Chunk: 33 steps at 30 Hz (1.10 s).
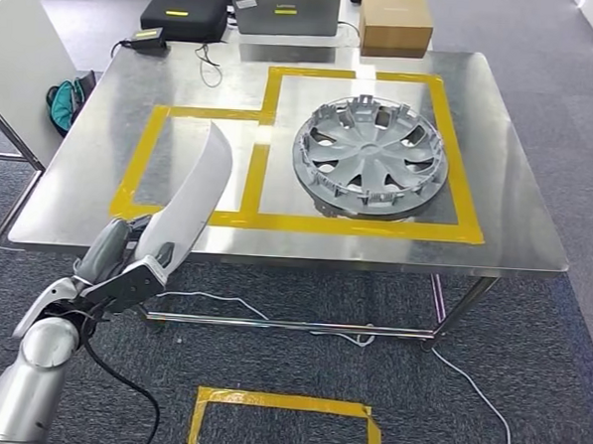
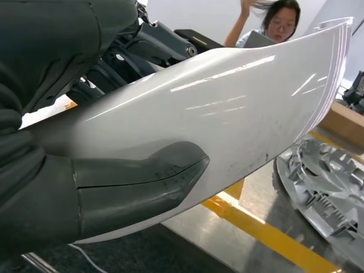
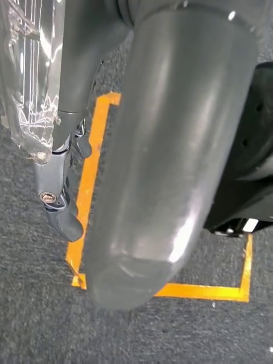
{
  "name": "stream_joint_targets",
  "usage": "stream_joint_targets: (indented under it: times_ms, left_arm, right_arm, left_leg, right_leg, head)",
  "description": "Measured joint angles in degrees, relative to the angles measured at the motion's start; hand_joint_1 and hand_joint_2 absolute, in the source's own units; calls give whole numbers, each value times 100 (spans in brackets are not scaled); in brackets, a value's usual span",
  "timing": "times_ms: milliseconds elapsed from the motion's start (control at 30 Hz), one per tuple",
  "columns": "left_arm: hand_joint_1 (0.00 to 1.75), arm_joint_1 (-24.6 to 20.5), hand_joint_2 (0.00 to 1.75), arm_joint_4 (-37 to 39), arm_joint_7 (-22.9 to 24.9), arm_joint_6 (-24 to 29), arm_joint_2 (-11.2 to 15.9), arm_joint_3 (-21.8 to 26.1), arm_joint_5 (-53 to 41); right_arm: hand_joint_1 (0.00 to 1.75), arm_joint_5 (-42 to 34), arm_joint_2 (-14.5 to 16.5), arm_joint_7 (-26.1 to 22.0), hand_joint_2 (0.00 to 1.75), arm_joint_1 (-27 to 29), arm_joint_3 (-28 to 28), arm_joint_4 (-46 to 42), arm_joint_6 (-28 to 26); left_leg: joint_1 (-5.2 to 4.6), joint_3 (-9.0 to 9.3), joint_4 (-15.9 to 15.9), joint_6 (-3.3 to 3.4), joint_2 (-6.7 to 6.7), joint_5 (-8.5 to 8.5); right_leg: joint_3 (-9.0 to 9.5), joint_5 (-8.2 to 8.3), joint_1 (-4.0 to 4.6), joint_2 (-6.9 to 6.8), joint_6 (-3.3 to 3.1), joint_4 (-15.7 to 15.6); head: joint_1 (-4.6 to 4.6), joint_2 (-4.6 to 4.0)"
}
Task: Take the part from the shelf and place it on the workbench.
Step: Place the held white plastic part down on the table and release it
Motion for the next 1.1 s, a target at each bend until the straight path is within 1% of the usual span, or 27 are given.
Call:
stream_joint_targets:
  times_ms: [33, 67, 133, 167, 200, 233, 267, 333, 367, 400, 433, 500, 533, 567, 600, 667, 700, 733, 833, 867, 900, 933, 967, 1000, 1033, 1067, 1100]
  left_arm:
    - [175, 12, 175, 17, 3, -1, 7, -1, -5]
    - [175, 19, 175, 29, 3, -2, 11, -2, -9]
    - [175, 18, 175, 34, 3, -3, 18, -3, -18]
    - [175, 9, 175, 36, 3, -3, 21, -3, -22]
    - [175, 4, 175, 39, 4, -4, 24, -4, -30]
    - [175, 0, 175, 44, 7, -5, 25, -4, -37]
    - [175, -5, 175, 47, 8, -6, 25, -6, -45]
    - [175, -7, 175, 52, 12, -8, 24, -13, -56]
    - [175, -15, 175, 53, 14, -9, 26, -16, -62]
    - [175, -24, 175, 53, 15, -10, 28, -24, -70]
    - [175, -33, 175, 56, 16, -11, 32, -34, -79]
    - [175, -39, 175, 70, 22, -17, 34, -56, -97]
    - [175, -36, 175, 80, 30, -20, 34, -63, -100]
    - [175, -35, 175, 89, 43, -22, 34, -65, -102]
    - [175, -36, 175, 95, 56, -22, 35, -67, -103]
    - [175, -45, 175, 104, 77, -25, 35, -73, -103]
    - [175, -55, 175, 108, 81, -28, 34, -77, -103]
    - [175, -65, 175, 112, 85, -32, 34, -81, -104]
    - [175, -94, 175, 117, 85, -36, 35, -84, -105]
    - [175, -105, 175, 117, 83, -35, 32, -86, -104]
    - [175, -114, 175, 118, 81, -36, 31, -89, -104]
    - [175, -117, 175, 121, 82, -36, 31, -92, -105]
    - [175, -116, 175, 127, 84, -36, 32, -95, -107]
    - [175, -110, 175, 136, 87, -36, 37, -96, -112]
    - [175, -103, 175, 146, 93, -37, 39, -96, -117]
    - [175, -100, 175, 157, 97, -37, 41, -97, -128]
    - [175, -100, 175, 164, 101, -38, 43, -97, -139]
  right_arm:
    - [0, 13, -1, -7, 0, 0, -7, 15, -3]
    - [0, 21, -1, -10, 0, 1, -12, 26, -5]
    - [0, 32, -2, -14, 0, 1, -23, 40, -10]
    - [0, 37, -3, -16, 0, -5, -31, 44, -12]
    - [0, 45, -5, -19, 0, -10, -38, 47, -14]
    - [0, 52, -7, -21, 0, -15, -45, 49, -14]
    - [0, 59, -8, -24, 0, -20, -49, 51, -14]
    - [0, 73, -14, -28, 0, -24, -52, 55, -16]
    - [0, 84, -17, -31, 0, -31, -54, 58, -19]
    - [0, 97, -20, -34, 0, -40, -54, 64, -21]
    - [0, 109, -21, -38, 0, -47, -55, 73, -25]
    - [0, 133, -22, -43, 0, -51, -58, 96, -34]
    - [0, 141, -23, -45, 0, -47, -61, 107, -39]
    - [0, 149, -25, -46, 0, -43, -62, 118, -43]
    - [0, 153, -27, -48, 0, -38, -63, 127, -45]
    - [0, 159, -32, -51, 0, -31, -74, 144, -47]
    - [0, 159, -34, -52, 0, -32, -83, 151, -47]
    - [0, 159, -35, -54, 0, -34, -91, 158, -47]
    - [0, 159, -35, -58, 0, -40, -99, 173, -47]
    - [0, 161, -38, -60, 0, -42, -101, 177, -50]
    - [0, 166, -42, -63, 0, -48, -104, 181, -55]
    - [0, 177, -47, -67, 0, -55, -110, 185, -61]
    - [0, 193, -51, -70, 0, -61, -119, 189, -67]
    - [0, 210, -53, -73, 0, -66, -129, 197, -71]
    - [0, 226, -53, -76, 0, -67, -137, 208, -74]
    - [0, 236, -53, -81, 0, -69, -143, 220, -76]
    - [0, 244, -53, -90, 0, -75, -146, 232, -79]
  left_leg:
    - [4, -138, 114, 0, 0, 65]
    - [8, -175, 33, 4, 0, 232]
    - [20, 12, -610, 10, 3, 762]
    - [23, 149, -966, 19, 1, 920]
    - [23, 252, -1215, 38, -2, 995]
    - [22, 304, -1336, 66, -6, 976]
    - [17, 331, -1376, 107, -13, 918]
    - [28, 376, -1372, 189, -20, 880]
    - [32, 413, -1374, 228, -21, 858]
    - [33, 454, -1375, 261, -21, 838]
    - [27, 486, -1376, 287, -20, 807]
    - [13, 557, -1375, 311, -20, 735]
    - [7, 610, -1375, 313, -23, 688]
    - [2, 680, -1375, 311, -25, 637]
    - [0, 761, -1375, 305, -27, 580]
    - [-7, 904, -1375, 277, -30, 457]
    - [-14, 954, -1383, 250, -33, 403]
    - [-19, 991, -1399, 219, -36, 365]
    - [-25, 1060, -1377, 111, -37, 370]
    - [-25, 994, -1228, 82, -34, 393]
    - [-22, 843, -969, 58, -30, 383]
    - [-17, 617, -618, 35, -27, 321]
    - [-12, 361, -256, 15, -25, 188]
    - [-8, 128, 20, -1, -25, 17]
    - [-5, -39, 153, -10, -25, -114]
    - [-5, -122, 117, -13, -25, -127]
    - [-4, -121, -79, -11, -25, 14]
  right_leg:
    - [43, -38, -4, 6, 2, 0]
    - [97, -78, -10, 13, 11, 0]
    - [202, -166, -20, 24, 55, -1]
    - [246, -220, -13, 32, 90, 7]
    - [264, -262, -4, 36, 126, -2]
    - [289, -284, 8, 40, 164, -1]
    - [329, -299, 17, 41, 199, -3]
    - [356, -334, 11, 22, 257, 33]
    - [293, -398, 8, 6, 279, 158]
    - [158, -494, 4, -10, 298, 402]
    - [-54, -622, 5, -23, 311, 765]
    - [-547, -870, 7, -27, 320, 1474]
    - [-714, -907, 11, -27, 315, 1622]
    - [-774, -833, 15, -27, 302, 1549]
    - [-741, -643, 20, -27, 282, 1287]
    - [-557, -73, 35, -32, 230, 554]
    - [-474, 110, 47, -34, 202, 302]
    - [-424, 217, 59, -35, 172, 163]
    - [-307, 224, 55, -28, 77, 88]
    - [-257, 216, 41, -25, 48, 64]
    - [-205, 199, 26, -21, 24, 46]
    - [-161, 166, 19, -18, 6, 33]
    - [-121, 125, 16, -15, -10, 28]
    - [-77, 79, 15, -10, -17, 28]
    - [-24, 30, 14, -3, -19, 28]
    - [39, -19, 13, 4, -18, 28]
    - [110, -70, 11, 9, -11, 28]
  head:
    - [-2, 0]
    - [-5, 0]
    - [-7, 0]
    - [-14, 0]
    - [-14, 0]
    - [-20, 0]
    - [-17, 0]
    - [-5, 0]
    - [9, 0]
    - [19, 0]
    - [32, 0]
    - [47, 0]
    - [51, 0]
    - [52, 0]
    - [53, 0]
    - [54, 0]
    - [52, 0]
    - [51, 0]
    - [46, 0]
    - [37, 0]
    - [31, 0]
    - [24, 0]
    - [17, 0]
    - [19, 0]
    - [16, 0]
    - [17, 0]
    - [17, 0]
